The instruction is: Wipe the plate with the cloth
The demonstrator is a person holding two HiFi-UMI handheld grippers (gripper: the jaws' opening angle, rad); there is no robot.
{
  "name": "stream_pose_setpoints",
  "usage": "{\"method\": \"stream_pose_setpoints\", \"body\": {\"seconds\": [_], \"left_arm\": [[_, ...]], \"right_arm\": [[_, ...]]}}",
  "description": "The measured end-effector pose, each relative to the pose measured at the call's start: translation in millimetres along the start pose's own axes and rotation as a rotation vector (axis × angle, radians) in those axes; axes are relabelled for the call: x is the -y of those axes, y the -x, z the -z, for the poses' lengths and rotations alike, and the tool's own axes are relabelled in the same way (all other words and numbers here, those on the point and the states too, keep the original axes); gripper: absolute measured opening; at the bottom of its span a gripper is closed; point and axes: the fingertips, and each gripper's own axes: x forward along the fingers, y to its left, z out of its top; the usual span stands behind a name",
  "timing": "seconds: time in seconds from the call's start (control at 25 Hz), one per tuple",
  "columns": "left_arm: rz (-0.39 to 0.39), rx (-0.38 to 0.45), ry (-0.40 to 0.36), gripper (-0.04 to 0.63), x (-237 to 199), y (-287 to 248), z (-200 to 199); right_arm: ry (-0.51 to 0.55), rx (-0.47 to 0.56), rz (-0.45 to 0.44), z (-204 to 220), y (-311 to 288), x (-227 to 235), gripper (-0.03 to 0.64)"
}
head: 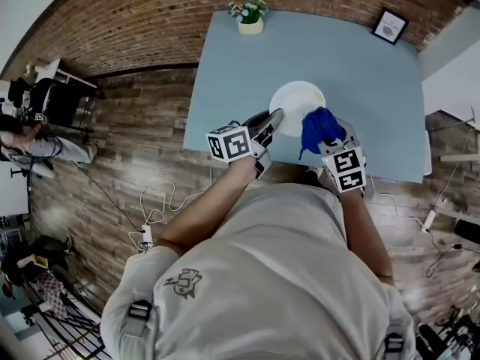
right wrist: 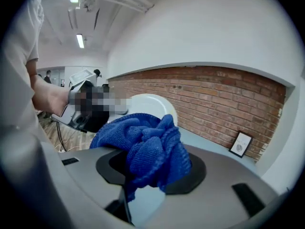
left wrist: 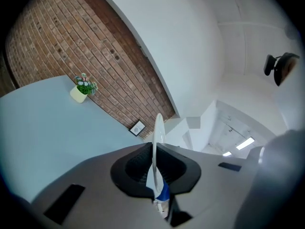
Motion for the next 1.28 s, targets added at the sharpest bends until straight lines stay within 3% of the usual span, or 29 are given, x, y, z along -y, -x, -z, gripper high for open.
{"method": "stream_pose_setpoints", "body": {"seconds": [0.16,0.4,0.6,0.84,1.08,1.28], "left_arm": [[0.052,-0.079,-0.064,0.023,23.5,21.2,15.9],[0.106,-0.168,-0.199,0.026,57.9,38.3,41.5],[0.137,-0.124,-0.186,0.023,79.4,51.8,44.4],[0.134,-0.041,-0.178,0.023,89.1,59.6,22.8],[0.123,-0.051,-0.198,0.023,86.9,71.6,22.6],[0.149,-0.108,-0.23,0.023,94.6,71.2,37.1]], "right_arm": [[0.011,0.026,0.077,-22.7,15.7,6.3,0.164],[0.113,0.09,0.079,-65.9,35.1,-36.8,0.164],[0.218,0.106,0.031,-75.7,53.2,-87.9,0.164],[0.218,0.053,-0.013,-48.8,65.4,-111.2,0.164],[0.142,0.001,0.054,-21.4,81.8,-86.0,0.164],[0.101,0.034,0.127,-38.7,96.7,-50.0,0.164]]}}
